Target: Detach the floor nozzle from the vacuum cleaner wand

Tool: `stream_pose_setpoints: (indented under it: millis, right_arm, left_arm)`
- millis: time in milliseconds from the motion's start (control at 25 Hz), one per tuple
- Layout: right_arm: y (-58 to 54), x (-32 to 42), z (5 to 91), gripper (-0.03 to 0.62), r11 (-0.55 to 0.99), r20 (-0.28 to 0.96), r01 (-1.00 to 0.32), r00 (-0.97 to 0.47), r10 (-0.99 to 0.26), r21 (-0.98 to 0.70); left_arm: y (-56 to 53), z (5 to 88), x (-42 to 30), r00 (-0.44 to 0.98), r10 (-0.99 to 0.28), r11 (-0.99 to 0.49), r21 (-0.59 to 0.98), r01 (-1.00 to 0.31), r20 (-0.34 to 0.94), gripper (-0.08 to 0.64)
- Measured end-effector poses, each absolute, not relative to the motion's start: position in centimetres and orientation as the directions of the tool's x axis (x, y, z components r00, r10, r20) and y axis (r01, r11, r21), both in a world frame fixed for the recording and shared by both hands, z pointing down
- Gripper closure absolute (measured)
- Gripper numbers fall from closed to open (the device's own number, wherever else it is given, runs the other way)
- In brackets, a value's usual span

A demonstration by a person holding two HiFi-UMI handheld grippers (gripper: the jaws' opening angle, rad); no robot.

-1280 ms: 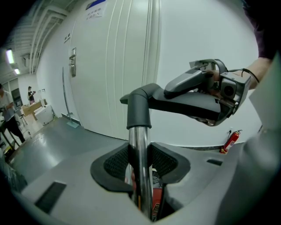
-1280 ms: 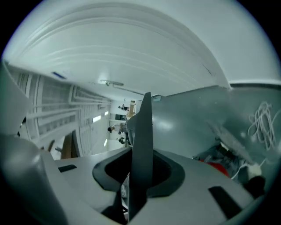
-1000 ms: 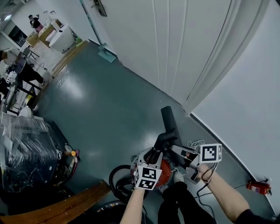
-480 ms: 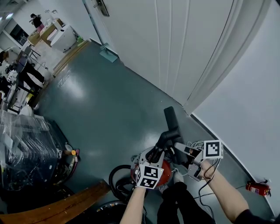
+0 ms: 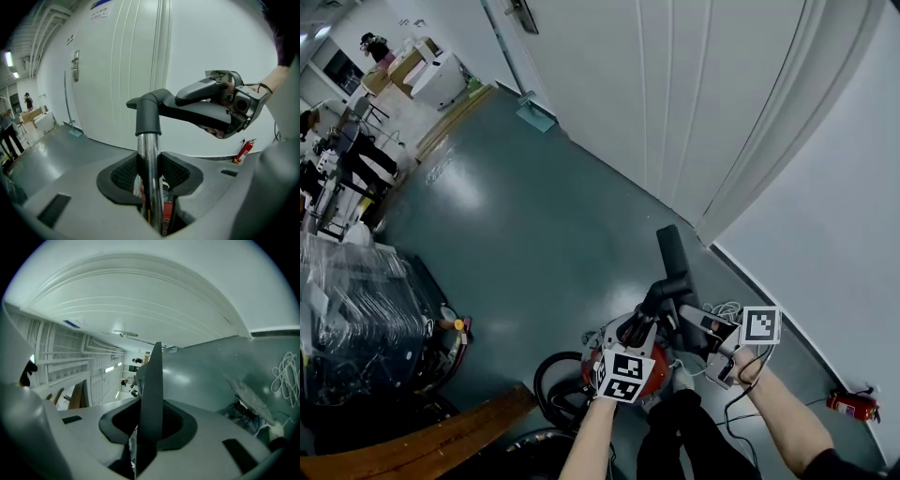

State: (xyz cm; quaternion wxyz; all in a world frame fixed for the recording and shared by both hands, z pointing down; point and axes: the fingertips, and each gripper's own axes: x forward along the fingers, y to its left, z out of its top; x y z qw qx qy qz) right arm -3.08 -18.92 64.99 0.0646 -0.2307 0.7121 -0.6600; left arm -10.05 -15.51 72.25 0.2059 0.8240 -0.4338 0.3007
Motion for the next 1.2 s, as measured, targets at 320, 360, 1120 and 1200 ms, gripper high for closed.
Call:
stream_pose_setpoints:
  millis: [320, 360, 1120, 1200]
  right_arm:
    - [-20.0, -3.1, 64.8, 0.486, 0.068, 0.255, -0.289, -0.915, -0.314, -0.955]
    - [-20.2, -3.1, 64.7, 0.486, 0.073, 0.261, -0.296, -0.914, -0.310, -0.952]
    - [-29.0, 3.7, 55.6, 0.486, 0.180, 0.139, -0.252, -0.867, -0.478, -0.951]
    - [-28.6, 3.8, 55.4, 0.486, 0.183, 0.139, -0.253, -0.868, -0.476, -0.950]
  left_arm:
    - [-15.6, 72.5, -9.5, 0.454, -0.580, -0.554, 0.081, -0.828, 0.676, 0.405]
    - [-15.7, 72.4, -9.5, 0.454, -0.581, -0.554, 0.082, -0.829, 0.676, 0.405]
    - [-15.2, 72.7, -11.1, 0.435, -0.595, -0.529, 0.078, -0.845, 0.676, 0.405]
    - [-15.3, 72.6, -11.0, 0.432, -0.597, -0.528, 0.075, -0.846, 0.676, 0.405]
